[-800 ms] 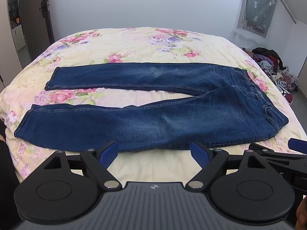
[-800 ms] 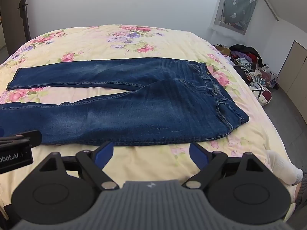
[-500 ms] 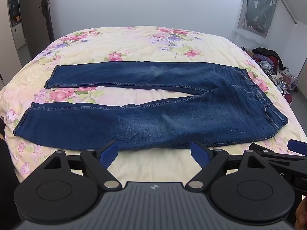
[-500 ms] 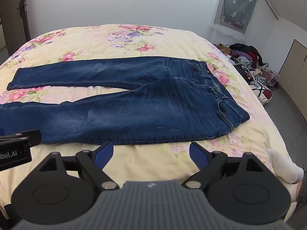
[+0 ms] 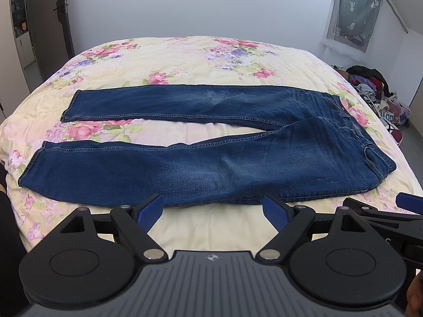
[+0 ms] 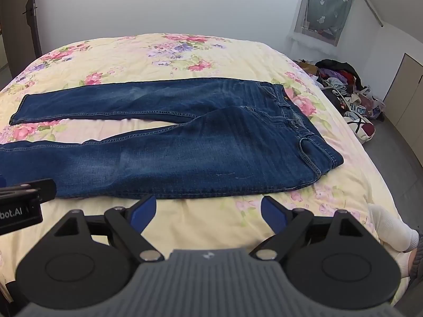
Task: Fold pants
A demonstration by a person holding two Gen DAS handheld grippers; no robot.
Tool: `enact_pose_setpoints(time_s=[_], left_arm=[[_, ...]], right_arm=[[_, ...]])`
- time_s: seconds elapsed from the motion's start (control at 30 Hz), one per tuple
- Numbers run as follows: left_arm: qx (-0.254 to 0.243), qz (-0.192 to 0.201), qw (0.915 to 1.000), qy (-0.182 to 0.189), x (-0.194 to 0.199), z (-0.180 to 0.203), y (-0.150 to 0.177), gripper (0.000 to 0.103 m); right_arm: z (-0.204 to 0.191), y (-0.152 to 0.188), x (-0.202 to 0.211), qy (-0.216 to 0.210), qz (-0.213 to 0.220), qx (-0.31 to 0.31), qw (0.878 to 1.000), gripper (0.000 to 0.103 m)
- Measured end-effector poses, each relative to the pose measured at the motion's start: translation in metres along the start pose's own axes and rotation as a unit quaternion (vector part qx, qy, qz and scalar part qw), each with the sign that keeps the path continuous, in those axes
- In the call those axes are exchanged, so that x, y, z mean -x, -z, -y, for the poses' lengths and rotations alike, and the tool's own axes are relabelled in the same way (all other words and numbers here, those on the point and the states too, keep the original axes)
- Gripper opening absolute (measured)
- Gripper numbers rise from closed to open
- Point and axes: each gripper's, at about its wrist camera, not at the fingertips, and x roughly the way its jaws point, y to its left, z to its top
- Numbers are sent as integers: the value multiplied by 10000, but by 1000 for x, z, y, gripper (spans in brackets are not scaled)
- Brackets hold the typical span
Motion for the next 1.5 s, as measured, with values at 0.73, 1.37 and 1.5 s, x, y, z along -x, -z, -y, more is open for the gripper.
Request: enact_pose_setpoints(time_s=[0.73, 1.37, 1.5], left_arm=[[12, -5, 10000, -4, 0, 2, 2, 99], [34, -13, 10000, 19, 0, 1, 6, 99], [37, -13, 10000, 20, 0, 1, 6, 99]], right_arm=[[1, 0, 2, -2, -9, -5, 10000, 83], [2, 0, 3, 3, 5, -19, 10000, 83], [2, 0, 3, 1, 6, -17, 10000, 83]])
